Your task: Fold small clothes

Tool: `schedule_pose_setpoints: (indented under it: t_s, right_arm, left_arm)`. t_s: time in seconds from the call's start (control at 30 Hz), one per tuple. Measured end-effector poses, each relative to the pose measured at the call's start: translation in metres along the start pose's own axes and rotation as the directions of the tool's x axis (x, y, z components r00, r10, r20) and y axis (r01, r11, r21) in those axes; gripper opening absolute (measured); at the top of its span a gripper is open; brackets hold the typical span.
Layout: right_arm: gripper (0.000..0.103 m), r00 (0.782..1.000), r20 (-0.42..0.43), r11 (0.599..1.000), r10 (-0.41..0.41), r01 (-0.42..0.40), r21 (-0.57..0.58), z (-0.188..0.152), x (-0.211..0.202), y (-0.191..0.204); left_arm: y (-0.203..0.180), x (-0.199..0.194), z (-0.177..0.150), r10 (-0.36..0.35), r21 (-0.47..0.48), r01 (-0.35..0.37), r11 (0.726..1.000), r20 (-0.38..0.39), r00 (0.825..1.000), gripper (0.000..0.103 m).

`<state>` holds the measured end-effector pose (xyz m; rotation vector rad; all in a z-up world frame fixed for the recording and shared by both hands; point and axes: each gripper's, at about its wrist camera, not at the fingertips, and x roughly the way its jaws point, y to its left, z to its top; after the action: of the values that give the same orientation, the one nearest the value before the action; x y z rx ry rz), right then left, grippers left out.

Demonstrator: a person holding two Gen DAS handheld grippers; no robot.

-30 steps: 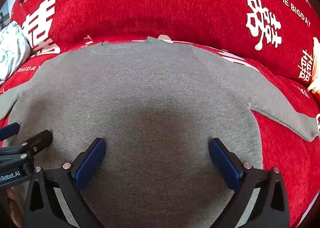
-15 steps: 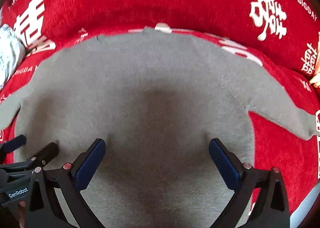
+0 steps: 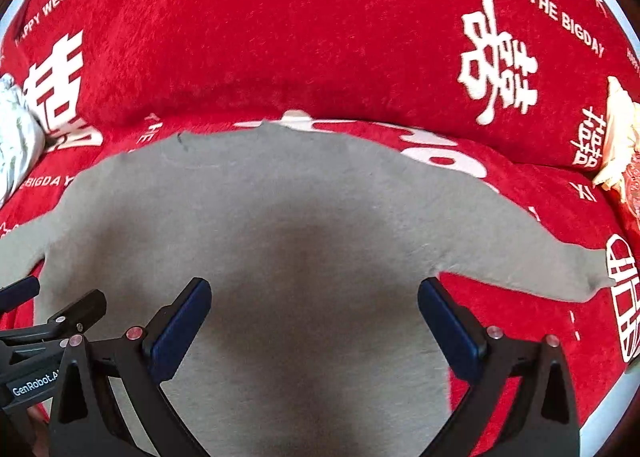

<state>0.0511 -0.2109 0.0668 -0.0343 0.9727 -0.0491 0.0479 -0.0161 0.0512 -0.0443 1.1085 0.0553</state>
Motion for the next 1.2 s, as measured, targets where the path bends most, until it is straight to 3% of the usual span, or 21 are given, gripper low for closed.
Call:
schedule_pose_setpoints:
  t_s: [0.7, 1.2]
  right_arm:
    - [0.103, 0.992, 0.093, 0.988, -0.086, 0.073, 0.135, -0.003, -0.009, -0.092]
    - [0.103, 0.982, 0.077, 0.956, -0.173, 0.149, 0.251, -0.022, -0.009, -0.18]
  left_arm:
    - [-0.08, -0.008, 0.013, -0.007, 0.089, 0.001, 0.996, 0.076, 0.997, 0.102]
    - [-0.16, -0.008, 0.017, -0.026, 0.192, 0.009, 0.981, 0.089, 0.996, 0.103]
